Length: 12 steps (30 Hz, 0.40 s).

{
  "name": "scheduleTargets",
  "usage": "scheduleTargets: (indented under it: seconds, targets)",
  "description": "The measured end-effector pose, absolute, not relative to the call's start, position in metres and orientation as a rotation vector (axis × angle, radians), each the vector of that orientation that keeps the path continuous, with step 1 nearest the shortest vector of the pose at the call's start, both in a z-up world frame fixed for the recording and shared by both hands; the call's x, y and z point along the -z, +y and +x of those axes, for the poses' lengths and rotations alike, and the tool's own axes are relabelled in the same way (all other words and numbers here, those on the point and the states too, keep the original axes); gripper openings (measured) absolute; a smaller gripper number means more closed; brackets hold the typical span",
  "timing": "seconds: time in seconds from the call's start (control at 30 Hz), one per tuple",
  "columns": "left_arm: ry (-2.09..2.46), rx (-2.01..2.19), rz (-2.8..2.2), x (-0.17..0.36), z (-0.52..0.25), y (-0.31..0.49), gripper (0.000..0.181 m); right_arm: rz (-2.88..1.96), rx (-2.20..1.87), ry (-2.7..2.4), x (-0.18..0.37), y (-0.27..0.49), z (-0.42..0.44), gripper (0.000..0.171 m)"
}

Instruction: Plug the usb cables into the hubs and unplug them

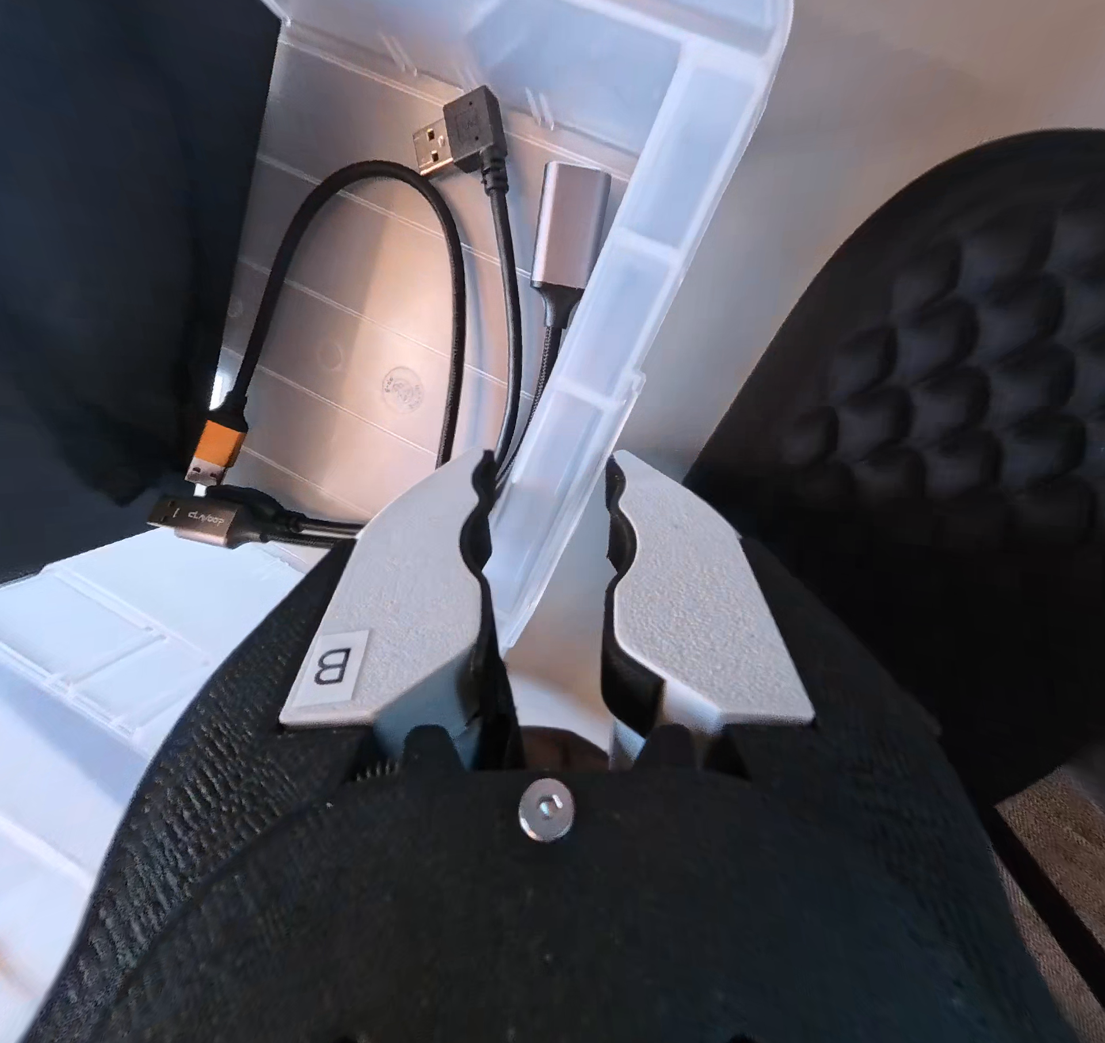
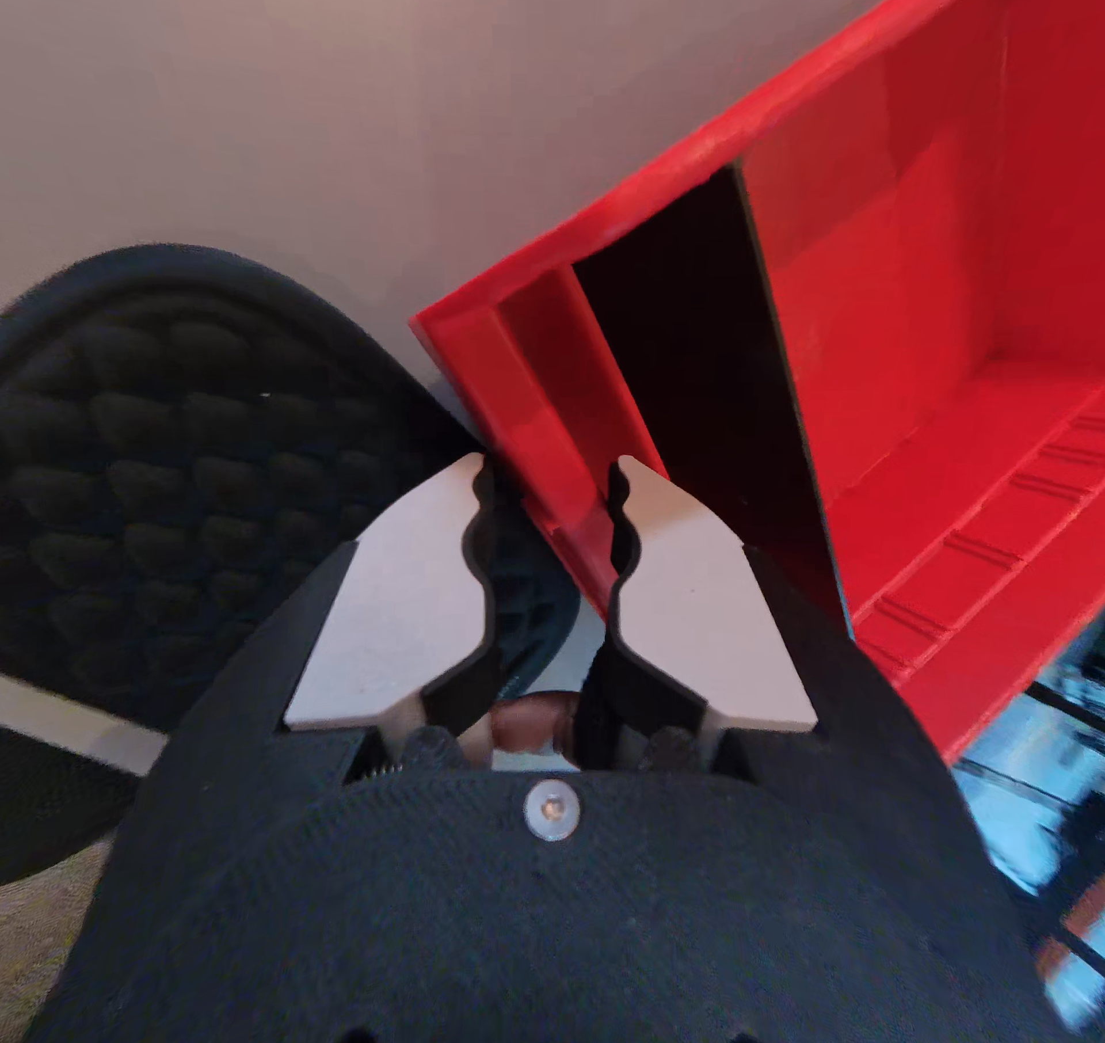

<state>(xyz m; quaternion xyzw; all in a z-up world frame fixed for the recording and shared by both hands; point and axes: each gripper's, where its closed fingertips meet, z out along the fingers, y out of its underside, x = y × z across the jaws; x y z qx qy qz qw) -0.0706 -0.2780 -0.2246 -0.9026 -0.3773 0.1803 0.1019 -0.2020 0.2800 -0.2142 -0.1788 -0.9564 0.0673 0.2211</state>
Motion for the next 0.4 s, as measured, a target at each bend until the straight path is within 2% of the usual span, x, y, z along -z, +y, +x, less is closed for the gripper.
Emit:
scheduleTargets:
  seconds: [0.03,0.1,0.2,0.33,0.4]
  targets:
    - [-1.112,-0.554,-2.631,0.220,-0.071,-0.278,0.040,-0.527,-0.256,-2.661,0.210,0.276,-0.199,0.049]
    - [-1.078,-0.545,-2.480,0.195,-0.071,-0.262,0.046,-0.577,-0.533,-2.633,0.188,0.256,-0.196,0.058]
    - [-0.977,-0.622,-2.198,0.132,-0.084,-0.236,0.056,-0.487,-1.182,-2.407,0.121,0.207,-0.191,0.078]
    - [-0.985,-0.754,-2.008,0.066,-0.121,-0.247,0.068,-0.247,-2.189,-1.605,0.000,0.166,-0.168,0.109]
    - [-1.030,-0.784,-2.026,0.053,-0.146,-0.265,0.070,-0.227,-2.641,-1.290,-0.027,0.166,-0.151,0.116]
